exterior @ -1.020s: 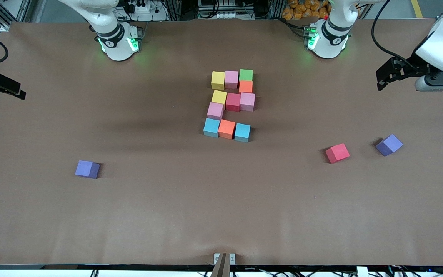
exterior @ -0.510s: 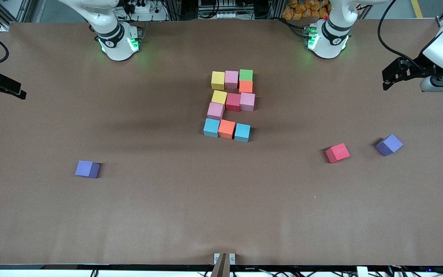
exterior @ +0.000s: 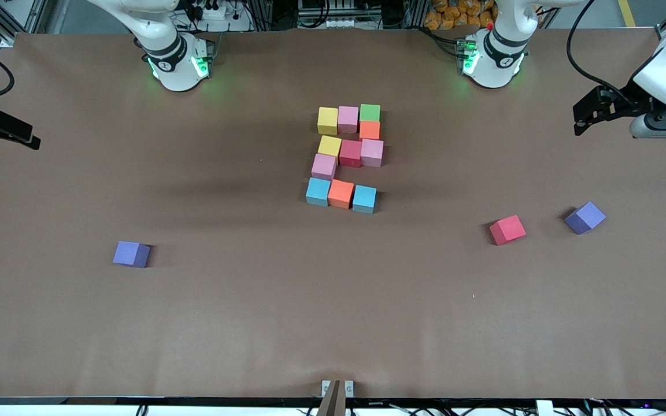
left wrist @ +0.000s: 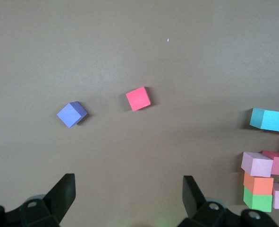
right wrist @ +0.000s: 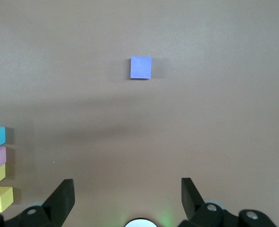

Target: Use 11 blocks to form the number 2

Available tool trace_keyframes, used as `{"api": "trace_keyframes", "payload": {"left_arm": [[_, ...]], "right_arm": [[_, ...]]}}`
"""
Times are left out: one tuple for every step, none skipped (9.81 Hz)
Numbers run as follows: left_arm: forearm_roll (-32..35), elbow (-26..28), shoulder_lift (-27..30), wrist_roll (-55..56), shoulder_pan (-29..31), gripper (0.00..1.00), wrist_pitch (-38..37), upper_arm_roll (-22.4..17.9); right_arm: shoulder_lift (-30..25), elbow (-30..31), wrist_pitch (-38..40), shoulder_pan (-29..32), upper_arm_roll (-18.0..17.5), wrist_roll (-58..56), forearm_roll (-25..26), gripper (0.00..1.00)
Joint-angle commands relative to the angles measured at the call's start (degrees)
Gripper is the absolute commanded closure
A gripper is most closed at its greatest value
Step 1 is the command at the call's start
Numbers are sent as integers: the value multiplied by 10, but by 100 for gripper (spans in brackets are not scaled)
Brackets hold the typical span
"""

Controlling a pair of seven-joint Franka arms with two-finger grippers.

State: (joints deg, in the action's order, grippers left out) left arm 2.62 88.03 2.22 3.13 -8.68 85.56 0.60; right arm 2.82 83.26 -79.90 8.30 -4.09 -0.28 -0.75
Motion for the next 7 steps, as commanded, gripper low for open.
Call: {"api": "trace_keyframes", "payload": {"left_arm": [[-1, 5, 7, -47, -17, 0, 0, -17], [-2, 5, 7, -46, -26, 0, -1, -24], [-2, 5, 7, -46, -26, 0, -1, -24], [-5, 5, 7, -47, -26, 0, -1, -24], [-5, 5, 7, -46, -26, 0, -1, -24], [-5, 5, 7, -44, -26, 0, -1, -24], [-6, 5, 7, -42, -26, 0, -1, -24]], "right_arm": [[3, -9, 8, 8, -8, -4, 6, 0], [3, -9, 8, 9, -8, -4, 5, 0], [3, -9, 8, 8, -8, -4, 5, 0], [3, -9, 8, 8, -8, -4, 5, 0], [3, -9, 8, 9, -8, -4, 4, 0], [3, -9, 8, 9, -8, -4, 6, 0], [3, -9, 8, 11, -7, -4, 5, 0]]}}
